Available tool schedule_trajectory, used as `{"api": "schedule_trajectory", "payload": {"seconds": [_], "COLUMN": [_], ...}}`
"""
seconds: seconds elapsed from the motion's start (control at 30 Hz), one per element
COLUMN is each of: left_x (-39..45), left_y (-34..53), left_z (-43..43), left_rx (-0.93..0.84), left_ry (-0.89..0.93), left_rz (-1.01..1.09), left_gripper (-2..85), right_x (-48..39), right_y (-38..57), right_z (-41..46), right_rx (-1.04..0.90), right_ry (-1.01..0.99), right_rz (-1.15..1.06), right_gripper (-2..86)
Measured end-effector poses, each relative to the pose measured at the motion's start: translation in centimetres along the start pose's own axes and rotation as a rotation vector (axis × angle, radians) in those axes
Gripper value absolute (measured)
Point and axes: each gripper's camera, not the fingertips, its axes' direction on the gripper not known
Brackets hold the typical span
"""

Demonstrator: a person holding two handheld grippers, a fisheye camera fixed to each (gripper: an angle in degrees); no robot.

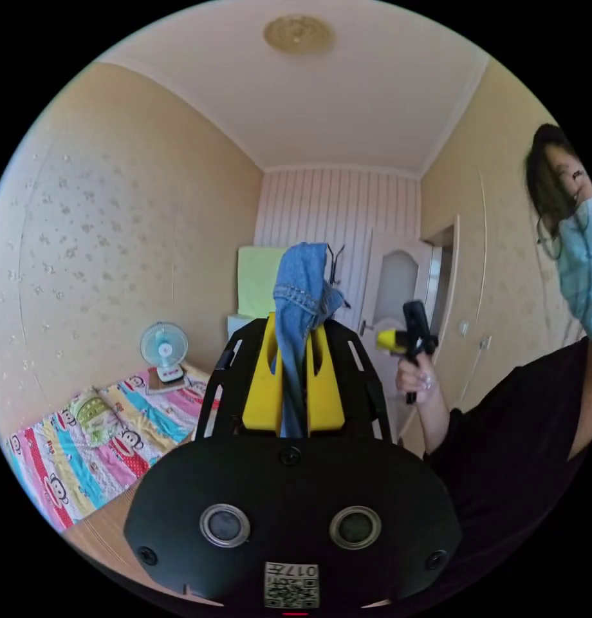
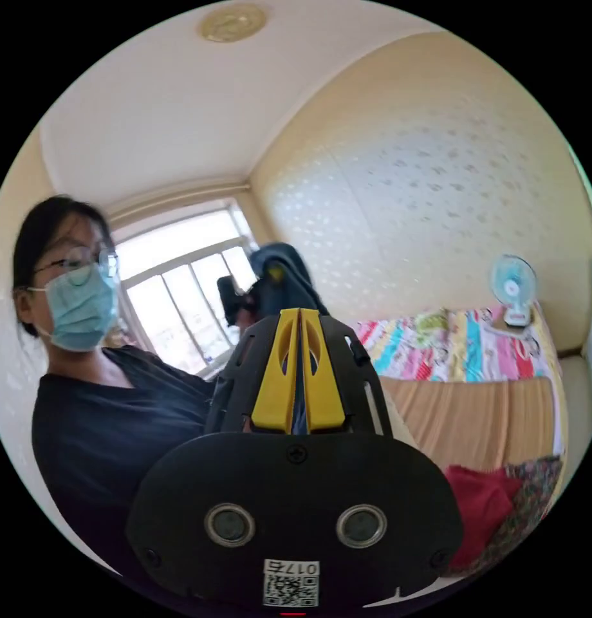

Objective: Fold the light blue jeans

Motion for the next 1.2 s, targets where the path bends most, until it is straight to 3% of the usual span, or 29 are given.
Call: {"api": "schedule_trajectory", "payload": {"seconds": [0.1,0.17,0.3,0.47,0.53,0.57,0.63,0.77,0.83,0.93,1.07,1.2], "left_x": [0.9,1.5,2.8,2.8,2.9,2.8,2.0,1.5,0.8,-1.4,-1.9,0.9], "left_y": [-2.1,-2.9,-3.7,-4.0,-4.2,-4.3,-4.7,-6.2,-8.1,-7.6,-4.6,-2.9], "left_z": [-3.1,-4.5,-7.4,-10.2,-11.0,-11.3,-13.7,-19.9,-22.1,-23.9,-25.7,-29.5], "left_rx": [0.062,0.076,0.092,0.167,0.169,0.171,0.198,0.208,0.015,-0.108,-0.030,0.199], "left_ry": [0.034,0.079,0.210,0.289,0.292,0.305,0.320,0.179,0.178,0.257,0.192,0.060], "left_rz": [0.022,0.053,0.123,0.052,0.030,0.021,-0.019,0.002,-0.003,-0.112,-0.209,-0.200], "left_gripper": [5.1,5.2,5.1,5.1,5.3,5.4,5.8,7.1,8.7,8.8,8.1,5.3], "right_x": [2.0,4.4,8.4,9.6,7.2,5.7,3.4,-0.3,-2.3,-5.2,-7.8,-9.0], "right_y": [3.7,6.7,9.9,11.4,10.9,10.7,10.0,5.7,3.1,-0.4,-3.0,-4.4], "right_z": [0.9,1.7,4.2,9.4,11.3,11.7,11.2,6.2,3.8,2.1,3.2,3.9], "right_rx": [-0.076,-0.080,-0.091,-0.072,-0.099,-0.085,-0.029,0.108,0.155,0.211,0.255,0.241], "right_ry": [0.032,-0.086,-0.273,-0.527,-0.600,-0.604,-0.641,-0.474,-0.312,-0.163,-0.136,-0.187], "right_rz": [0.088,0.135,0.210,0.177,0.091,0.064,0.022,-0.117,-0.181,-0.259,-0.331,-0.393], "right_gripper": [4.8,11.5,15.5,20.0,18.9,11.3,6.0,4.2,4.0,4.0,4.1,4.1]}}
